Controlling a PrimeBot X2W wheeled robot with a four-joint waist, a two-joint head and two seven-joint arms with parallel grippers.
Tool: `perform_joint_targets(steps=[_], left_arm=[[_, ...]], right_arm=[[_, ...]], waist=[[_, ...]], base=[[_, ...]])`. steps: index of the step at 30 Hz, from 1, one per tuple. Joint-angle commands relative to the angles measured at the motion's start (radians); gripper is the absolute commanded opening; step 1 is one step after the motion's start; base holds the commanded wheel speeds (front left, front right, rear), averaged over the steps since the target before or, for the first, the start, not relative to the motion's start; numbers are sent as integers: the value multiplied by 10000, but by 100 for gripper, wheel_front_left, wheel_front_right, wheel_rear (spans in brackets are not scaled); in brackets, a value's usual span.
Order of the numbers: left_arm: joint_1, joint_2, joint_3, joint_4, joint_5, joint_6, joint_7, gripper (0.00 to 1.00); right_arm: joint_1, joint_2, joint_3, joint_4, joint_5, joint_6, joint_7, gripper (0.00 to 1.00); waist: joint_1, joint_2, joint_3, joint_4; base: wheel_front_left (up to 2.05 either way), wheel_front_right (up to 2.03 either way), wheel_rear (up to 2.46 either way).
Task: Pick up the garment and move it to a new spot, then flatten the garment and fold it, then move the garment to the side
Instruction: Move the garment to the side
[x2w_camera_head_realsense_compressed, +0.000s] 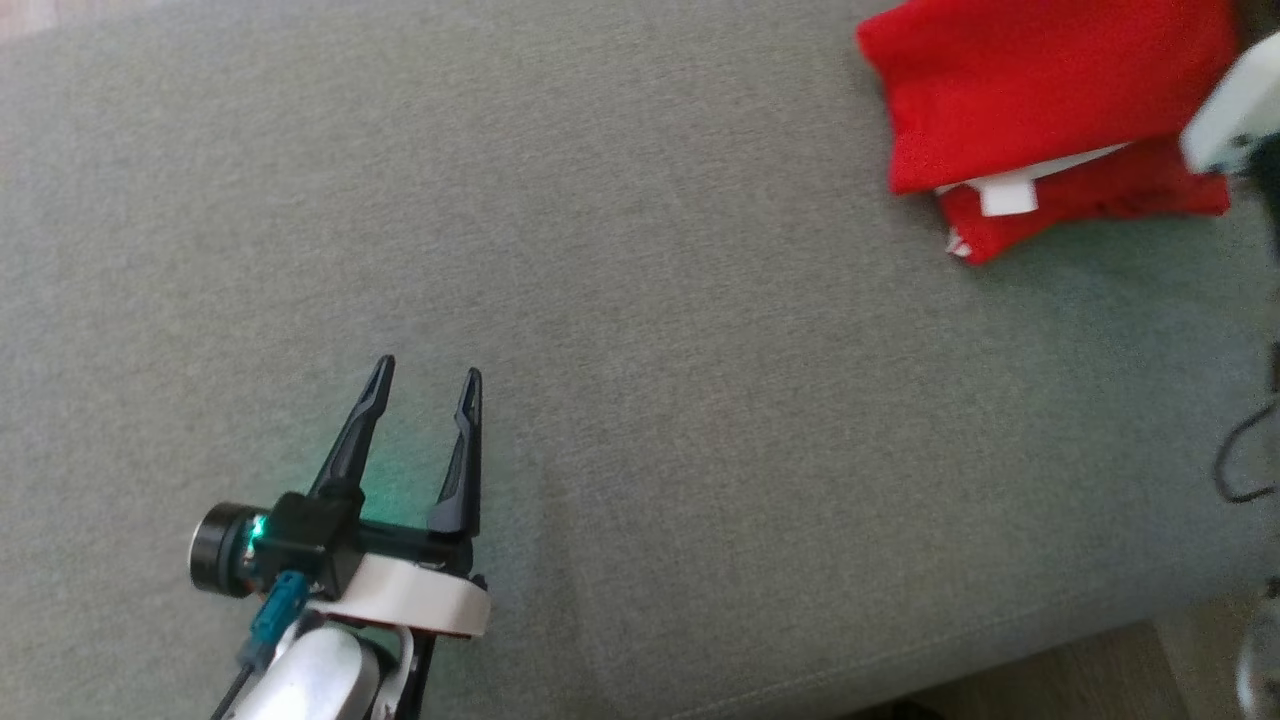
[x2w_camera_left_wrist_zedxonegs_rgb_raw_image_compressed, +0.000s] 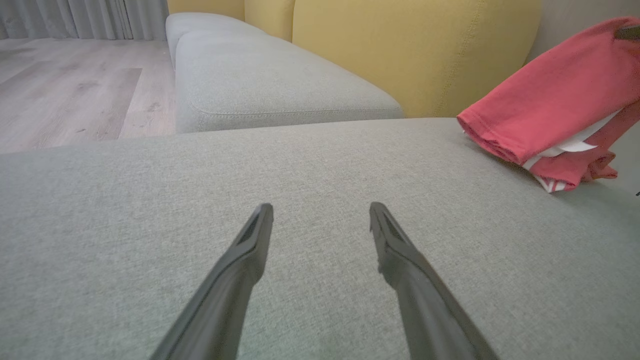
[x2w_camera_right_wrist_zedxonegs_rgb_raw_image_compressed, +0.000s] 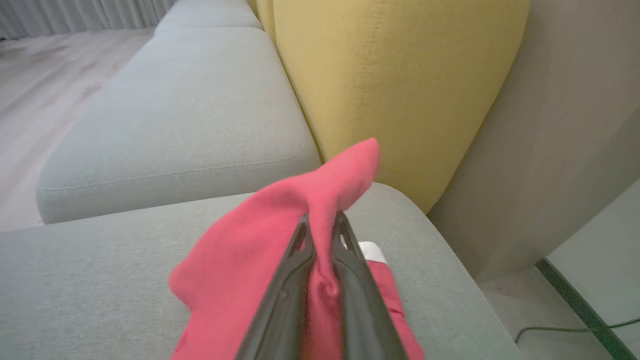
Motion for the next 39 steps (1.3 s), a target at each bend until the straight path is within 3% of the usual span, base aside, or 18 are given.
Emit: perform_joint_targets(steps=[1, 5, 6, 7, 8, 14, 28, 39], left_arm=[[-306, 118, 254, -242, 4, 94, -121, 100], [-390, 98, 198, -242, 18, 81, -115, 100], [-406, 100, 192, -233, 20, 82, -113, 100], [-420, 104, 183, -220, 23, 78, -112, 100], [-435, 110, 176, -207, 25, 75, -113, 100], [-438, 129, 156, -151, -10, 84, -122, 100], [-235, 122, 293, -77, -230, 281, -223, 100], [500, -179, 732, 551, -873, 356, -745, 100]], right_arm=[[-536, -286, -93, -308, -104, 67, 93, 0], [-510, -729, -750, 63, -507, 67, 271, 0], [-473, -794, -932, 196, -638, 67, 261, 27], [-424, -856, -1077, 327, -777, 67, 208, 86], [-381, -905, -1285, 446, -939, 67, 66, 100], [-64, -691, -1672, 992, -1505, 67, -814, 100], [378, -91, 182, 459, -907, 67, -2016, 100], [2213, 793, 1031, -571, -940, 67, -3056, 100]], waist=[[-1, 0, 54, 77], [-1, 0, 160, 238], [-1, 0, 179, 265], [-1, 0, 192, 298], [-1, 0, 205, 329], [-1, 0, 131, 421], [-1, 0, -793, 442], [-1, 0, -2342, 1013]], base=[[0, 0, 0], [0, 0, 0], [0, 0, 0], [0, 0, 0], [0, 0, 0], [0, 0, 0], [0, 0, 0], [0, 0, 0]])
